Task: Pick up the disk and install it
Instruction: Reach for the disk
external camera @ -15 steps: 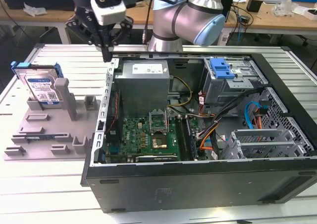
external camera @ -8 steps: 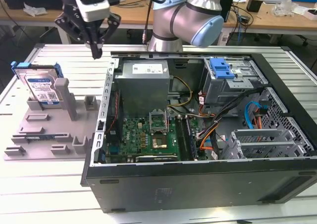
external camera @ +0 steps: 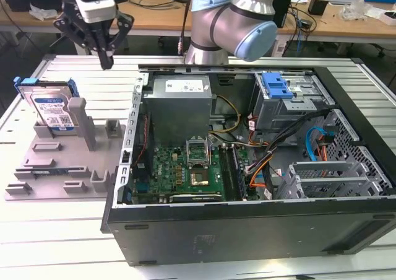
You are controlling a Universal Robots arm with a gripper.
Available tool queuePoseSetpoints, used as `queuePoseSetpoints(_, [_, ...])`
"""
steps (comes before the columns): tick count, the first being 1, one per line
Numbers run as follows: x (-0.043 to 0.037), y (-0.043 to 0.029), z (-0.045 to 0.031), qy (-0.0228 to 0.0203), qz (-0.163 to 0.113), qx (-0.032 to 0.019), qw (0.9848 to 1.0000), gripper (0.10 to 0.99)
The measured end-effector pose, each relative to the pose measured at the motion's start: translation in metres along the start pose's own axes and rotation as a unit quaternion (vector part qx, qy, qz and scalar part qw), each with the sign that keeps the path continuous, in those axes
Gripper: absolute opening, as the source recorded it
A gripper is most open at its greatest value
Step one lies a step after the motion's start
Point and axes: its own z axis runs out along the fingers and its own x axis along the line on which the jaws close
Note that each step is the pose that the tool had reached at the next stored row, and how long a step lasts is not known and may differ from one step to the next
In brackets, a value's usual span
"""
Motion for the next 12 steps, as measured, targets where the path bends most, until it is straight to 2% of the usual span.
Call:
queuePoseSetpoints(6, [0.0203, 0.0062, 0.0030, 0.0002, 0.000, 0.0001, 1.0000, 0.106])
queuePoseSetpoints(8, [0.0335, 0.0082, 0.0042, 0.0002, 0.000, 0.0000, 1.0000, 0.106])
queuePoseSetpoints(10, [0.0411, 0.0093, 0.0049, 0.0002, 0.000, 0.0000, 1.0000, 0.106])
queuePoseSetpoints(12, [0.0572, 0.0115, 0.0061, 0.0002, 0.000, 0.0001, 1.0000, 0.106])
